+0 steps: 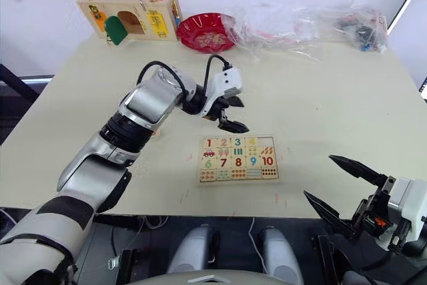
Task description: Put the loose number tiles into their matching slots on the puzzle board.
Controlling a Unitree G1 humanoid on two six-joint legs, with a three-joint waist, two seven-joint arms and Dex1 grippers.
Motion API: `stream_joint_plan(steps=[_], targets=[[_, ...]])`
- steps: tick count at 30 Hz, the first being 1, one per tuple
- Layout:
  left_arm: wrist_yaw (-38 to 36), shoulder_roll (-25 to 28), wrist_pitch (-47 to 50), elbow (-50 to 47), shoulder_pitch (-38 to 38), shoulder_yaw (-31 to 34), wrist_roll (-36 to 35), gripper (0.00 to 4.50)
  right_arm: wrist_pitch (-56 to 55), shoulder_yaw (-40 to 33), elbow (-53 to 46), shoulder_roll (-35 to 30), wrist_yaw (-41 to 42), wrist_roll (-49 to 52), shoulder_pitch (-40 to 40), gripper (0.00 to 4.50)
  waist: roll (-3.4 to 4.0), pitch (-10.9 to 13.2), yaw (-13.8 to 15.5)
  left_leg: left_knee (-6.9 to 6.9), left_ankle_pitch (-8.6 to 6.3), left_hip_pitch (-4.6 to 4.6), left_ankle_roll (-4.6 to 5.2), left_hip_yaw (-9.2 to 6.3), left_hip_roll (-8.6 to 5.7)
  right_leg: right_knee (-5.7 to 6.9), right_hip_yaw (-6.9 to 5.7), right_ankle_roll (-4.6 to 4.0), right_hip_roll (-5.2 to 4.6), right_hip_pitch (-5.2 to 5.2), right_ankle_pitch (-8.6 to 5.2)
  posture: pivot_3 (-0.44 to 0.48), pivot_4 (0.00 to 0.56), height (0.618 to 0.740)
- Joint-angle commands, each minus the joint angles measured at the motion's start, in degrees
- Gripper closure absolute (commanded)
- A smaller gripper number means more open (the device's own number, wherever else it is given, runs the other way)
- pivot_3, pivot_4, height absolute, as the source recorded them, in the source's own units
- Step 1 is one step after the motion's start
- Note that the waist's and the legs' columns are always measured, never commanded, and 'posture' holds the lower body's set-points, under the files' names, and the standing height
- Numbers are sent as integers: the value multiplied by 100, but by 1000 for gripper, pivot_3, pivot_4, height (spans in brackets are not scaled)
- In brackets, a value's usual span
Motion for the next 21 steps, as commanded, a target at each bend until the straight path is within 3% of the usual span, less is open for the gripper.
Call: stream_joint_plan(steps=[1,2,9,10,21], targets=[[-123,-187,-1170,595,70,146,100,587,-99,-66,-162,-27,-25,43,24,0,0,0,-7,0,0,0,0,0,-2,0,2,0,0,1,0,0,150,740],[-211,-220,-1326,689,123,142,97,786,-93,-60,-165,-28,-30,41,24,0,0,0,-12,0,0,0,0,0,-4,0,3,0,0,1,0,0,150,740],[-6,-600,-2557,1651,295,65,632,4193,-97,-45,-175,3,-41,22,80,0,0,0,-16,0,0,0,0,-3,-4,2,3,1,2,2,1,0,150,740],[62,-671,-2683,1804,273,52,729,4447,-86,-49,-196,1,-53,29,93,0,0,0,-15,1,0,0,0,-3,-5,2,3,1,2,2,1,0,150,740],[54,-973,-3319,2273,268,76,1201,4447,-71,-107,-304,-14,-134,77,249,0,-1,1,-18,0,0,0,0,-6,-6,2,1,1,2,3,0,0,150,740]])
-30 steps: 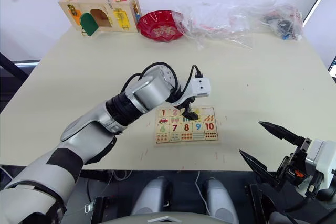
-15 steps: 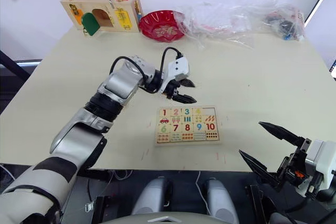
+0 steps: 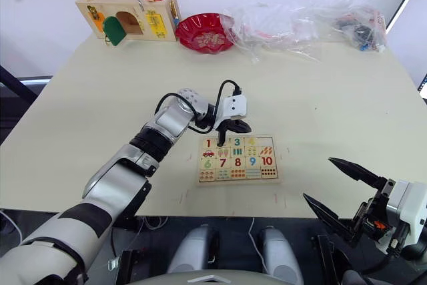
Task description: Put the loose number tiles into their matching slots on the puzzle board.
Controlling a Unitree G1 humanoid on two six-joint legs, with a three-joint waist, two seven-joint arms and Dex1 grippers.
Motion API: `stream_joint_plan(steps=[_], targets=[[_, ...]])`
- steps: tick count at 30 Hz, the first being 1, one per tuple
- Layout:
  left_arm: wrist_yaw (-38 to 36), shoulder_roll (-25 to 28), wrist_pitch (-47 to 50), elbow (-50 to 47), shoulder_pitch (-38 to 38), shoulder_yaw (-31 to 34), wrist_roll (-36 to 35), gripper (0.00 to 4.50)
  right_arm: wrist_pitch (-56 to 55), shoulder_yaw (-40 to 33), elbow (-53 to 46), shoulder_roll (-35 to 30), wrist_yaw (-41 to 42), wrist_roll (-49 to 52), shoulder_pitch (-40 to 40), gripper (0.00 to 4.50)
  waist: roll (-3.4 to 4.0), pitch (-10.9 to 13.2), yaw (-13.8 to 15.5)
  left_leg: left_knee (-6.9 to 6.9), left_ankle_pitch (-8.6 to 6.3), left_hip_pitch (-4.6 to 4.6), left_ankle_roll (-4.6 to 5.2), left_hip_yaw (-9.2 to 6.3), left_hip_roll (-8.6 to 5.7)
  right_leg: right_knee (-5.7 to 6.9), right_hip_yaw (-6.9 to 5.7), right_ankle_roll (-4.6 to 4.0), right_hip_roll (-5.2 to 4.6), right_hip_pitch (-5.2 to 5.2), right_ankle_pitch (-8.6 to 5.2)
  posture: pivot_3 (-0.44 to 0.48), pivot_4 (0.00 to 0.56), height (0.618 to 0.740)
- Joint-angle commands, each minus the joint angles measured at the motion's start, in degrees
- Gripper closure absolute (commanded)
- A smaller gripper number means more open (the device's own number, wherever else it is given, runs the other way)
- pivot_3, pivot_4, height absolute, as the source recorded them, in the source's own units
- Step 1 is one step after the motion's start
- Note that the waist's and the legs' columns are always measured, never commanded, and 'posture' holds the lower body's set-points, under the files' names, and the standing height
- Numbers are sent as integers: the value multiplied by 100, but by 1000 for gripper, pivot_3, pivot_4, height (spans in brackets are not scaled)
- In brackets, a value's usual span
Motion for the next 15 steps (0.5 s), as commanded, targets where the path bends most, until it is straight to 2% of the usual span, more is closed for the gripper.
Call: stream_joint_plan(steps=[1,15], targets=[[-88,-38,-151,-127,-58,79,57,4447,-73,-103,-200,-17,-35,86,39,0,0,0,0,0,0,0,0,0,0,0,0,0,0,0,0,0,150,740],[-277,29,-115,-371,122,52,249,4447,-78,-66,-181,-29,-40,65,11,0,0,0,-1,0,0,0,0,-1,0,0,-1,0,0,0,0,0,150,740]])
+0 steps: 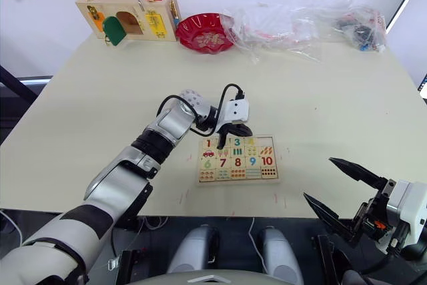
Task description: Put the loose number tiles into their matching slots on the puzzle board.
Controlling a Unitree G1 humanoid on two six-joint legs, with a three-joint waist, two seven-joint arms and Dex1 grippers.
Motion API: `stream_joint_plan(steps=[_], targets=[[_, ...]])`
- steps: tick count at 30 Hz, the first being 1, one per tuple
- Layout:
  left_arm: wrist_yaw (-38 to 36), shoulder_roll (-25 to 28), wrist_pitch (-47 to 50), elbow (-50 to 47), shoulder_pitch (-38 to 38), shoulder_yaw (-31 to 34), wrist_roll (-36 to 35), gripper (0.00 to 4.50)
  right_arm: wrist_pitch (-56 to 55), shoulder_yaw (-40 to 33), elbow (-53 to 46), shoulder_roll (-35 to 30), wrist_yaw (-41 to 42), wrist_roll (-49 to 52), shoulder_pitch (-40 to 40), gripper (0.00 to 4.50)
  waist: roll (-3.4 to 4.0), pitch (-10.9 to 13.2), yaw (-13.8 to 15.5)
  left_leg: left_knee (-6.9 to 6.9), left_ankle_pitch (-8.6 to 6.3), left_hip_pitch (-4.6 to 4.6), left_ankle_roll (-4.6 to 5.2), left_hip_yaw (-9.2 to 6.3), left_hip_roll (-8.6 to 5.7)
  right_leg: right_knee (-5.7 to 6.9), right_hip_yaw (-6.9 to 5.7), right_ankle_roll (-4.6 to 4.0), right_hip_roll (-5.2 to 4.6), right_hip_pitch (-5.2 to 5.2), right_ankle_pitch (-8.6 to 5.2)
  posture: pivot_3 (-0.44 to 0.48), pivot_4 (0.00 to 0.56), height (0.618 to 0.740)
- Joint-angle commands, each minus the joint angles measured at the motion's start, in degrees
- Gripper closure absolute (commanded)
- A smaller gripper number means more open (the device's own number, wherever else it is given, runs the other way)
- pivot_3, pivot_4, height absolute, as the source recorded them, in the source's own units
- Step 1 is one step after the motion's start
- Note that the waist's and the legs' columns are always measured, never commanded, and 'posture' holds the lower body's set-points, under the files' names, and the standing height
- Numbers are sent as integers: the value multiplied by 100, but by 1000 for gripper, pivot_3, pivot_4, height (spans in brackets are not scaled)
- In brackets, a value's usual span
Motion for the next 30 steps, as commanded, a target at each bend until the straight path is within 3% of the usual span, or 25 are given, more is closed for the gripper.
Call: stream_joint_plan(steps=[1,10,14,19,24,28,30], targets=[[-92,40,-20,-272,2,53,54,4447,-78,-68,-175,-30,-19,66,9,0,0,0,0,0,0,0,0,0,0,0,0,0,0,0,0,0,150,740],[-134,59,95,-465,84,112,61,4447,-65,-93,-164,-65,9,92,4,0,0,0,0,0,0,0,0,0,0,0,0,0,0,0,0,0,150,740],[137,114,304,-529,76,490,-121,4447,-22,-47,-187,-95,-36,111,-61,0,0,0,-5,0,0,0,0,0,0,0,0,0,0,0,0,0,150,740],[308,376,1216,-1488,506,1436,-909,4447,240,151,-130,-164,-428,48,-423,0,1,0,-41,-1,0,2,0,0,7,3,-1,0,1,0,0,0,150,740],[1074,710,2063,-2684,1330,2428,-1431,4447,466,895,247,-210,-1064,-686,-1446,0,2,-1,-159,-1,0,10,0,7,19,4,2,-5,6,0,4,0,150,740],[2433,544,2384,-3610,2160,3629,-1818,4447,949,1645,840,151,-1909,-913,-2901,0,1,-1,-141,-1,1,7,-1,-1,15,7,-4,0,6,1,13,0,150,740],[2992,338,2297,-4066,2602,4086,-1967,4447,872,1923,1232,336,-1937,-1071,-3428,0,1,-1,-145,1,1,7,-1,2,17,7,-2,6,5,2,25,0,150,740]])
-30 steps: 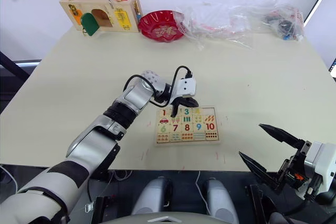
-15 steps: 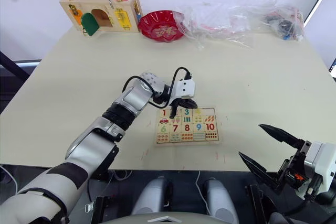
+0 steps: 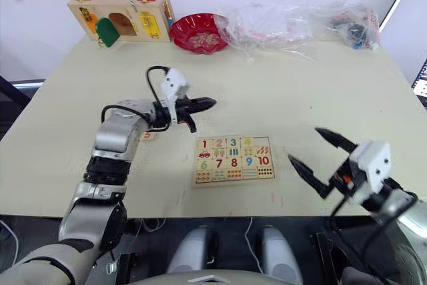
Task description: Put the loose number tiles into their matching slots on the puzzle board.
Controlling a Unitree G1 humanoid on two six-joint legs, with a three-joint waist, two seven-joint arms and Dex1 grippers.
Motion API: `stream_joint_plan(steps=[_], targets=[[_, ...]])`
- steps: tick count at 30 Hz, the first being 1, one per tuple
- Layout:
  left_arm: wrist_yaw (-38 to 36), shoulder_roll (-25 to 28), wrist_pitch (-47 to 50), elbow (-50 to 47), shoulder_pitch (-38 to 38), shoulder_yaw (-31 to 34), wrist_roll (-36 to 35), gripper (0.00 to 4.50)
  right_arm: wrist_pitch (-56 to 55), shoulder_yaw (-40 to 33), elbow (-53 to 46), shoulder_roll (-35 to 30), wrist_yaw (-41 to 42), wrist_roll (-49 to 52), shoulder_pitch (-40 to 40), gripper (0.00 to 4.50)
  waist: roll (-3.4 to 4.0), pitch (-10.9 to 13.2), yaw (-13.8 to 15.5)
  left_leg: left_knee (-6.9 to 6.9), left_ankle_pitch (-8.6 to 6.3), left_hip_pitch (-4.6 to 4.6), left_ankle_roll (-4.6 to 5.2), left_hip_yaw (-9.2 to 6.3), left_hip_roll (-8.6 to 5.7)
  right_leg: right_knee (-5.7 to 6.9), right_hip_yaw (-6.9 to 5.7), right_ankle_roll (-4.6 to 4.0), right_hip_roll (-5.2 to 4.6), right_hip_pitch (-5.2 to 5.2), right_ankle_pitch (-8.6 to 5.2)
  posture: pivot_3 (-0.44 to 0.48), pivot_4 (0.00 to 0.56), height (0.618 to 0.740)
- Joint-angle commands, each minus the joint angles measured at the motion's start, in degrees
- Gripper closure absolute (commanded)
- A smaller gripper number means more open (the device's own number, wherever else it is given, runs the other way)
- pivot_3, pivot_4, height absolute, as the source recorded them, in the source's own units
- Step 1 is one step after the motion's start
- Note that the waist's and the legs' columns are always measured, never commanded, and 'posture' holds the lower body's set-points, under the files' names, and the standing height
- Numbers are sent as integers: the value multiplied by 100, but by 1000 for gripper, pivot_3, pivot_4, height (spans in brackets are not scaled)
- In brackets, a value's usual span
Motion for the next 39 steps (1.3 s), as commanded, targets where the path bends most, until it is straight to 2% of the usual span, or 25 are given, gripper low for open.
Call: stream_joint_plan(steps=[1,7,11,16,19,22,26,27,35,37,39], targets=[[1016,-312,-110,-976,560,806,-369,4447,-9,302,540,208,-167,-113,-655,0,0,0,13,-1,0,1,0,1,-2,-1,1,-3,-1,1,3,0,150,740],[1453,-307,52,-2240,1838,1309,-816,4447,-366,440,1591,512,308,-3,-1490,0,-4,0,62,-3,0,-5,0,-1,-10,-4,1,-4,-7,1,4,0,150,740],[1339,-141,47,-2999,2914,1737,-1310,4447,-584,381,2326,319,1053,81,-1919,0,-3,0,-2,-2,0,8,0,8,-3,-3,5,-2,-9,8,6,0,150,740],[971,-34,-258,-3224,3987,2407,-1876,4447,-951,230,2917,-275,2138,30,-1796,0,-3,-1,-1,-2,0,8,0,3,-3,-3,0,-4,-7,8,6,0,150,740],[713,120,-471,-3176,4580,2615,-2023,3666,-1104,16,2982,-639,2640,98,-1441,0,-3,-1,14,-5,-1,7,0,9,-1,-9,1,-27,-12,7,-9,0,150,740],[502,267,-653,-3028,5011,2798,-2159,2274,-1156,-269,2985,-919,2950,175,-1006,0,-3,-1,12,-5,-1,9,0,8,4,-8,1,-27,-12,7,-10,0,150,740],[277,420,-860,-2814,5417,2903,-2226,178,-1221,-634,2979,-1119,3190,218,-487,0,-2,-1,4,-4,-1,13,-1,15,11,-8,3,-11,-12,5,-21,0,150,740],[253,442,-883,-2769,5502,2916,-2234,46,-1212,-725,2956,-1145,3218,247,-363,0,-2,-1,3,-5,-2,13,-1,17,12,-8,4,-11,-13,5,-21,0,150,740],[182,648,-1021,-2556,5678,2806,-2261,46,-1168,-1027,2769,-1167,3203,332,105,0,-2,-1,2,-6,-2,11,-2,25,21,-9,10,-7,-17,-5,-24,0,150,740],[160,771,-977,-2518,5592,2752,-2272,46,-1106,-982,2666,-1139,3156,382,56,0,-2,-1,5,-8,-2,10,-2,26,21,-8,11,-6,-17,-9,-25,0,150,740],[-190,1189,-862,-2361,5390,2652,-2333,46,-826,-845,2427,-1210,3212,581,-55,0,-2,-1,9,-8,-2,9,-2,28,21,-9,11,-6,-17,-11,-25,0,150,740]])
